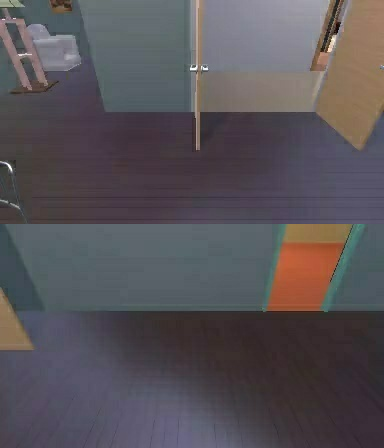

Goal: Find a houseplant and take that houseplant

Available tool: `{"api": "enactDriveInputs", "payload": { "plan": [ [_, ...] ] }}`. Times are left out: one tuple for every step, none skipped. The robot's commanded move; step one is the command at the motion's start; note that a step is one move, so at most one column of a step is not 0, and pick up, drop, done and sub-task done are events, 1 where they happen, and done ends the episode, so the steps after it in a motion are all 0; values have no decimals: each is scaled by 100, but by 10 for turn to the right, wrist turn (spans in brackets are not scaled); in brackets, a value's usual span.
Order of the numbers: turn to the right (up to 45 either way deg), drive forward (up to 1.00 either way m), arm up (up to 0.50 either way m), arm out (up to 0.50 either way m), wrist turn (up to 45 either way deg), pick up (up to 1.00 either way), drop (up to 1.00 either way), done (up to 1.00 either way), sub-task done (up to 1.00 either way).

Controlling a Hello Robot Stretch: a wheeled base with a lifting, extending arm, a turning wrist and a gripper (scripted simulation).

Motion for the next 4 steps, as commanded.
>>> {"api": "enactDriveInputs", "payload": {
  "plan": [
    [450, 0, 0, 0, 0, 0, 0, 0, 0],
    [120, 0, 0, 0, 0, 0, 0, 0, 0],
    [0, 25, 0, 0, 0, 0, 0, 0, 0],
    [-450, 0, 0, 0, 0, 0, 0, 0, 0]
  ]
}}
